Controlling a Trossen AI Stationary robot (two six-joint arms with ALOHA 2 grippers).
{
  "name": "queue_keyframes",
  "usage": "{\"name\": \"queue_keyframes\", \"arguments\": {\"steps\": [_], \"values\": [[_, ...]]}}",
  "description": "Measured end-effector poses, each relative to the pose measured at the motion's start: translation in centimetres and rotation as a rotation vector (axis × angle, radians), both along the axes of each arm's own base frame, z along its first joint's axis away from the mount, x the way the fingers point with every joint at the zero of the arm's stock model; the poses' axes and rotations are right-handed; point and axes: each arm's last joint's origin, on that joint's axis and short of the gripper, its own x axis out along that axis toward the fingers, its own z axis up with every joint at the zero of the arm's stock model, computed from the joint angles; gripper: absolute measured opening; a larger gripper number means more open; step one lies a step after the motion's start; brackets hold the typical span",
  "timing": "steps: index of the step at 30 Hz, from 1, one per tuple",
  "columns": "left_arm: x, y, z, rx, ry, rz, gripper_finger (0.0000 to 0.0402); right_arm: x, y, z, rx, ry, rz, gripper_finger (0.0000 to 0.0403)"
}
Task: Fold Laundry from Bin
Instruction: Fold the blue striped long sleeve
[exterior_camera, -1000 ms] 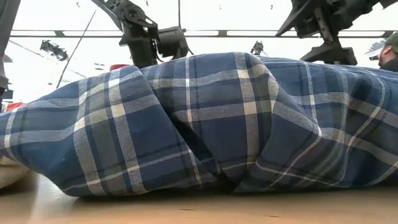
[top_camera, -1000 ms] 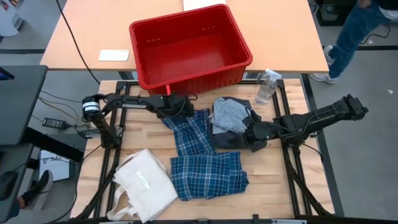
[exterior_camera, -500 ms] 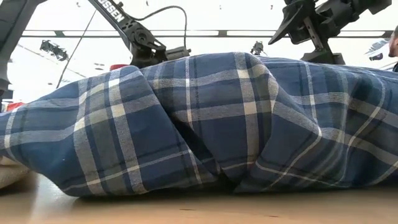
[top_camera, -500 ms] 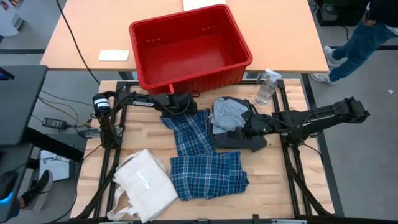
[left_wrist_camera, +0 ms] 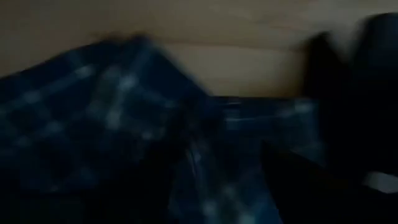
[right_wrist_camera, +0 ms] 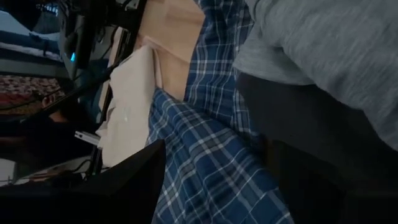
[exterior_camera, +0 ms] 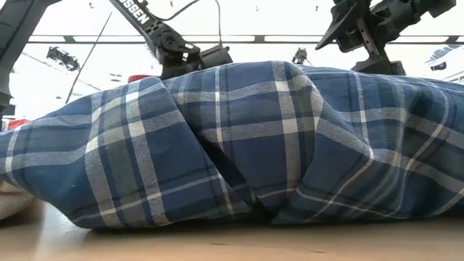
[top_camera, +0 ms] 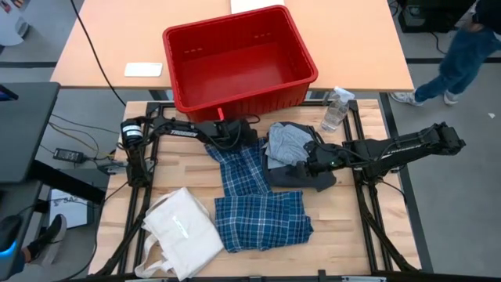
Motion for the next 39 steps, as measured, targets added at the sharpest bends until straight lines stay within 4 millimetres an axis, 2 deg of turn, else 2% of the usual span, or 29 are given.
{"name": "queue_keyframes", "arguments": {"steps": [5, 11, 18, 22, 29, 36, 39], "values": [[1.0, -1.0, 1.1, 0.098, 0.004, -0.030, 0.0240, 0.0, 0.1, 0.0, 0.029, 0.003, 0.030, 0.0293], [1.4, -1.0, -2.0, 0.047, 0.088, -0.044, 0.0240, 0.0, 0.2, 0.0, 0.041, 0.003, 0.042, 0.0293], [1.9, -1.4, -4.1, 0.038, 0.142, -0.078, 0.0234, 0.0, 0.3, 0.0, 0.064, 0.005, 0.069, 0.0293], [1.8, -1.8, -4.5, 0.080, 0.196, -0.109, 0.0184, 0.0, 0.4, 0.0, 0.092, 0.008, 0.097, 0.0293], [1.7, -2.2, -4.8, 0.100, 0.222, -0.105, 0.0020, -0.1, 0.7, 0.0, 0.088, 0.008, 0.108, 0.0286], [1.7, -2.2, -4.6, 0.099, 0.217, -0.107, 0.0006, -0.1, 0.7, 0.0, 0.062, 0.005, 0.123, 0.0256], [1.5, -2.3, -3.8, 0.098, 0.201, -0.114, 0.0004, -0.1, 0.6, 0.0, 0.055, 0.005, 0.120, 0.0240]]}}
